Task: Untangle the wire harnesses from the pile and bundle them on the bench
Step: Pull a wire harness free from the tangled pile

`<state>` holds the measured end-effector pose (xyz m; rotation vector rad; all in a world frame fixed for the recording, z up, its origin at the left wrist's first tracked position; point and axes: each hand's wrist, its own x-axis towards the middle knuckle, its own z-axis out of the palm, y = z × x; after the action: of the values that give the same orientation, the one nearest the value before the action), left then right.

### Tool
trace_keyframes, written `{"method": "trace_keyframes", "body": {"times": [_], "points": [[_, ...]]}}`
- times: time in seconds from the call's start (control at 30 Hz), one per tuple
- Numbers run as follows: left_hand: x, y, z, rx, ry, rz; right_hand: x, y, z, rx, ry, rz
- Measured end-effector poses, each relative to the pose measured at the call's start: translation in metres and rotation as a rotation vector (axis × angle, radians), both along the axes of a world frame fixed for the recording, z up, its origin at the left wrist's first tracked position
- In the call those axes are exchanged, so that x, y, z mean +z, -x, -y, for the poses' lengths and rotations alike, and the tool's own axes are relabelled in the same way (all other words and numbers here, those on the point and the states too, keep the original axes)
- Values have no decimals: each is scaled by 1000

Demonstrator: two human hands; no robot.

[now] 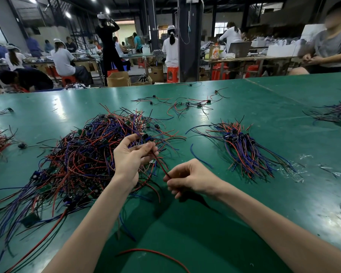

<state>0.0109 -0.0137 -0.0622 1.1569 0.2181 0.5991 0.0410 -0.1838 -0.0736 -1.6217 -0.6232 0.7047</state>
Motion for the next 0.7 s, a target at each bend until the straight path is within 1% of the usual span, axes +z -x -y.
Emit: {"method": "trace_keyframes", "body": {"times": [0.23, 0.43, 0.6, 0.7], "points": [[-4, -1, -8, 24, 30, -9, 0, 4, 1, 67, 30, 141], [-6, -2, -18, 70, 72, -29, -4, 16, -4, 44, 46, 254], [-6, -1, -15, 71, -8, -45, -1, 21, -6, 65, 78, 547], [-7, -1, -11, 70, -36, -51, 1, 21, -5, 80, 88, 659]]}}
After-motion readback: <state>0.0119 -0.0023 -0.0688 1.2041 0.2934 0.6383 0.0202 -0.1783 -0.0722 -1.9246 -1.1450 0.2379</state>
